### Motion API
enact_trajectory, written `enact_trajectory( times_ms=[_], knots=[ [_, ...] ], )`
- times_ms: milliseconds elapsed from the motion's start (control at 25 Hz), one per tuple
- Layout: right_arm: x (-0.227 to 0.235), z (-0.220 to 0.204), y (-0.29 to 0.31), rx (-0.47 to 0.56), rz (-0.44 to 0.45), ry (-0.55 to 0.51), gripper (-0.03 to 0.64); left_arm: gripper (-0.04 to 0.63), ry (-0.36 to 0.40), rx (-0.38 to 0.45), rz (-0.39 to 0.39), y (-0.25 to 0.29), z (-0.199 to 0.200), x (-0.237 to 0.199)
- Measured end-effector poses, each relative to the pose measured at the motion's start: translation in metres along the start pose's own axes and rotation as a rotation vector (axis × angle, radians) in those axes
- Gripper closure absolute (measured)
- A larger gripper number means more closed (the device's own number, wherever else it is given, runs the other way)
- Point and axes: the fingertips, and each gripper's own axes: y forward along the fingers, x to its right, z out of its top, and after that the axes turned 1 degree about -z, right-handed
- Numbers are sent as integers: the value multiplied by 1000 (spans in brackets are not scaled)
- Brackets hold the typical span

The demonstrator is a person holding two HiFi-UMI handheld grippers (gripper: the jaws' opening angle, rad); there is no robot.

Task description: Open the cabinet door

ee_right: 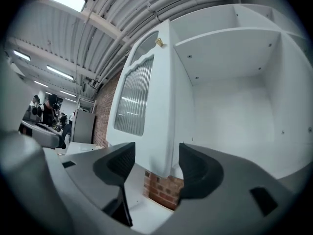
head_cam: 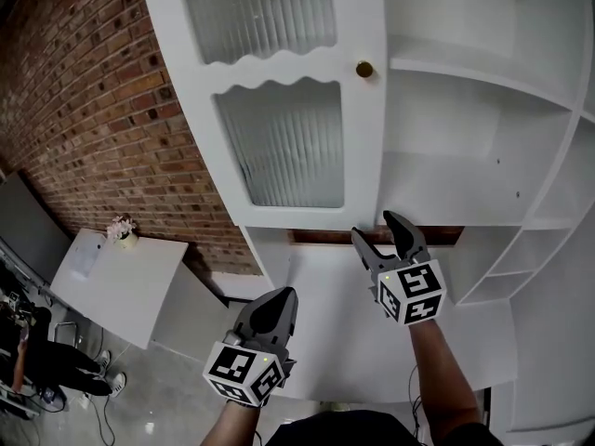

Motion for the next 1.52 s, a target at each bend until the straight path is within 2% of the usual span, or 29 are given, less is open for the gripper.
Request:
enact_trajectory(
  times_ms=[360, 600, 840, 1040, 1280, 1360, 1520],
  knots=[
    [-3, 5, 21, 7, -26, -59, 335, 589, -5, -27, 37, 18, -8, -5],
    [-7, 4, 25, 17, -70, -47, 308, 589, -18, -44, 60, 18, -18, -14],
    [-14, 4, 26, 5, -117, -25, 276, 589, -19, -47, 48, 5, -18, -16],
    [-24, 7, 18, 6, -143, -26, 276, 589, -18, -37, 30, -8, -13, -20],
    [-35, 7, 0, -7, -118, -9, 278, 589, -24, -31, 3, -23, -15, -23],
    [-36, 7, -8, -6, -129, -4, 300, 589, -26, -28, -11, -28, -15, -24],
    [-39, 10, -23, -12, -177, 0, 399, 589, -29, -28, -42, -40, -14, -26]
  ],
)
